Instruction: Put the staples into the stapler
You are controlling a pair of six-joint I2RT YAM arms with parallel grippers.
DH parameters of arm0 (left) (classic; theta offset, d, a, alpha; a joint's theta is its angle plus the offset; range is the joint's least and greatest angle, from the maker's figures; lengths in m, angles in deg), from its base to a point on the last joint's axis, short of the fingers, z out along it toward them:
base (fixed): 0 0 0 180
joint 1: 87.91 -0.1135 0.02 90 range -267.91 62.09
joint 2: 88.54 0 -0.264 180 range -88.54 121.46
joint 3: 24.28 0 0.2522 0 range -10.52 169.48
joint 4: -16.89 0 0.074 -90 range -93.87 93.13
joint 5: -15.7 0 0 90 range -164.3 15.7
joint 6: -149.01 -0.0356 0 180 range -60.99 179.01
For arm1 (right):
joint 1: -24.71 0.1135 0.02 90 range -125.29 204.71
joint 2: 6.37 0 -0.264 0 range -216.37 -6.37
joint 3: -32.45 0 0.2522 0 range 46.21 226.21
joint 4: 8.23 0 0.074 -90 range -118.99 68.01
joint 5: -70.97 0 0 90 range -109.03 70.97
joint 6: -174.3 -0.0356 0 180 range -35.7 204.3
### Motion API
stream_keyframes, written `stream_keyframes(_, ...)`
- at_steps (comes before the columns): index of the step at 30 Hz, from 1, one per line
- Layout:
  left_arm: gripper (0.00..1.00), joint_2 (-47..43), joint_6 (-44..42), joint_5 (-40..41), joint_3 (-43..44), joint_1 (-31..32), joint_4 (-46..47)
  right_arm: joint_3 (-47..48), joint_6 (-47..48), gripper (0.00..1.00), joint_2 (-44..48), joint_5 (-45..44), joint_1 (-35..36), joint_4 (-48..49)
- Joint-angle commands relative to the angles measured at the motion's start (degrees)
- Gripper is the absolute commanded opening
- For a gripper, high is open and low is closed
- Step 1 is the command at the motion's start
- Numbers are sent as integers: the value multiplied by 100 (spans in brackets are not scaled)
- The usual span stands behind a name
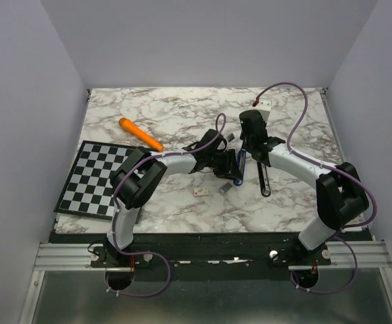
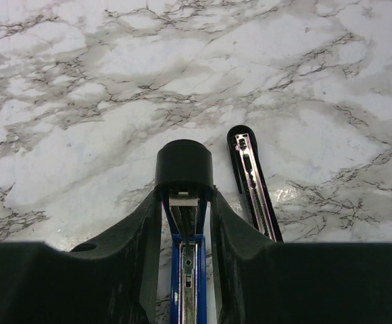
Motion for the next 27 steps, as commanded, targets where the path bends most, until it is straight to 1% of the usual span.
stream_keyframes(1,45,155,140,184,175,44,126,-36,-70,2,26,-209,35,484)
stream_keyframes(4,44,199,166,184,193,44,117,-62,-70,2,26,-209,35,511)
stream_keyframes(6,41,217,193,202,184,44,126,-63,-18,2,26,-209,35,554)
stream_keyframes(7,37,217,210,219,175,44,161,-63,-9,2,9,-200,35,563)
stream_keyframes(9,36,243,271,228,175,26,187,-63,44,2,-9,-183,35,607)
stream_keyframes(16,19,322,543,167,158,-18,442,-220,9,3,44,-16,35,607)
stream_keyframes(19,15,348,649,149,114,-53,582,-379,-52,4,131,124,61,546)
stream_keyframes(27,14,392,948,105,35,-62,846,-862,-131,6,448,239,377,336)
